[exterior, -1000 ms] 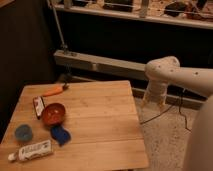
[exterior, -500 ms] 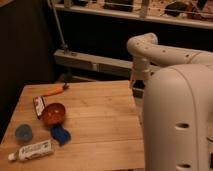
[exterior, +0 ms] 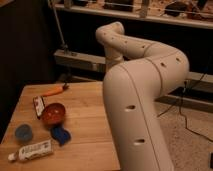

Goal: Move the arm in a circular motion

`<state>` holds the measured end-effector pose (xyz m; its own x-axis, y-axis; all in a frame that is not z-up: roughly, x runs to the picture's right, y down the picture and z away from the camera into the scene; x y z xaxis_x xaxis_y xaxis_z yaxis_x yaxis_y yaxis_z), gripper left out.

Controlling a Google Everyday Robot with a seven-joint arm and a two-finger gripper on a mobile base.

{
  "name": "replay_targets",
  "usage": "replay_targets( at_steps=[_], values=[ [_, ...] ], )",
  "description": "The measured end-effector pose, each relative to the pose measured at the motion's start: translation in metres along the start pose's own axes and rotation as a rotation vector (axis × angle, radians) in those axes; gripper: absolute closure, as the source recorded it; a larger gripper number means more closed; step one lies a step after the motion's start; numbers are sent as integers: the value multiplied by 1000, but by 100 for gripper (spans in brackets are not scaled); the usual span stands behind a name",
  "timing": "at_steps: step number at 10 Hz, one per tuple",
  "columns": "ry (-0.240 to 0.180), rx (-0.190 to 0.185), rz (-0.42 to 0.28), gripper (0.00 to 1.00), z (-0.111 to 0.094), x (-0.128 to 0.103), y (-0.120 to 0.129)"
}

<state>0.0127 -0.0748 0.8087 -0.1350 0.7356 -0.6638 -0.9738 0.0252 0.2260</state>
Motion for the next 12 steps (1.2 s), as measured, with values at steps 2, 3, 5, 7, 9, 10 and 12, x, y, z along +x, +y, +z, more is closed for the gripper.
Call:
replay_targets(
  at_steps=[2, 3, 5, 7, 9, 10, 12],
  values=[
    [-22, 7, -120, 35, -11, 12, 52],
    [-36, 8, -181, 35, -16, 21, 74],
    [-62, 6, -304, 35, -23, 47, 115],
    [-89, -5, -435, 35, -25, 88, 150],
    [-114, -18, -544, 35, -24, 129, 172],
    [-125, -22, -612, 35, -20, 160, 179],
    [-127, -25, -675, 35, -7, 200, 177]
  ],
)
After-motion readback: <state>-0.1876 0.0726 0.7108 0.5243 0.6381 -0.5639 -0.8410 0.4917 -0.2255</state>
